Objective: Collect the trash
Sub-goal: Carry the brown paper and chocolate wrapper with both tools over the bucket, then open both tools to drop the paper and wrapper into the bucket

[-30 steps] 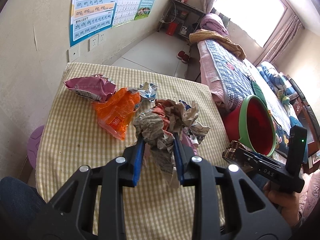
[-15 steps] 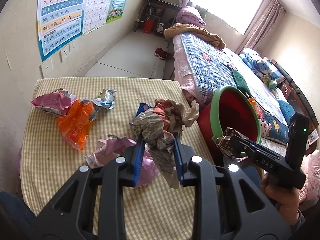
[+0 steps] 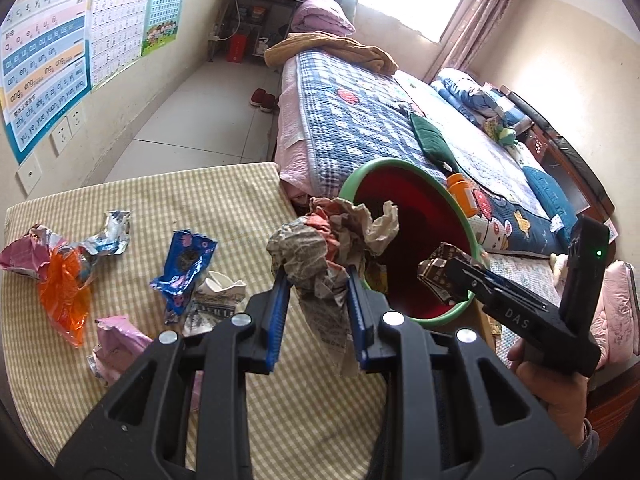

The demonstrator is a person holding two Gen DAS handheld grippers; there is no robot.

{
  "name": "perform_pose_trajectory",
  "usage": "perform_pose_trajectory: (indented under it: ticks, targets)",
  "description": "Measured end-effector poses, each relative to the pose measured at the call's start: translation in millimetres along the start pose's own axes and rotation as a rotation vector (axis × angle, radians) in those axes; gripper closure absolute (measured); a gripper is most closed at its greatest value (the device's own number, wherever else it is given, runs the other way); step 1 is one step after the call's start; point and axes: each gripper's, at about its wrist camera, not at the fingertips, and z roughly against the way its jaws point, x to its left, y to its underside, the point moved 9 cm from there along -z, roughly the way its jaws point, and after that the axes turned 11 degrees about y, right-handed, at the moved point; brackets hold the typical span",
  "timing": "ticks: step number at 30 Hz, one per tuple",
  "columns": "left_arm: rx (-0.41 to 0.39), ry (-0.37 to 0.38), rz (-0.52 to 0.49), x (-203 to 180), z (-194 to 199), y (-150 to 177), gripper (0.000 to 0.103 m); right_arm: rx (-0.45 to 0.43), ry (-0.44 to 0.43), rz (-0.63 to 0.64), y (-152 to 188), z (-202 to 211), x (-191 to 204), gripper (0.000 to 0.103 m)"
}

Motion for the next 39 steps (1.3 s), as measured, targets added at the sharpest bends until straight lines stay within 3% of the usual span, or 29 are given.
perform_pose_trajectory:
  ticks: [10,30,32,34,39]
  targets:
    - [0.044,0.048,-0.057,-36.5,-42.3,-10.1,0.076,-0.017,0.038,-0.041,-7.5,-6.6,-35.4,0.059]
    - [0.127,0.071,-0.093,-61.8,-104.1,-20.4,0.075,0.008,0.068,-0.066,-11.7,-34.8,-67.6,0.058]
    - [0.122,0.067,-0.085,-60.8,-106.3,-22.1,0.068,0.013,0.081,-0.065,-11.4,-36.5,-70.4,0.056]
    - [0.108,0.071,-0.071,-58.9,-104.9,-24.4,0.053,0.016,0.083,-0.064,-10.8,-37.2,-71.9,0.044]
    - [0.082,0.077,-0.044,-51.9,-96.0,-27.3,0.027,0.007,0.101,-0.055,-7.6,-34.3,-73.6,0.032]
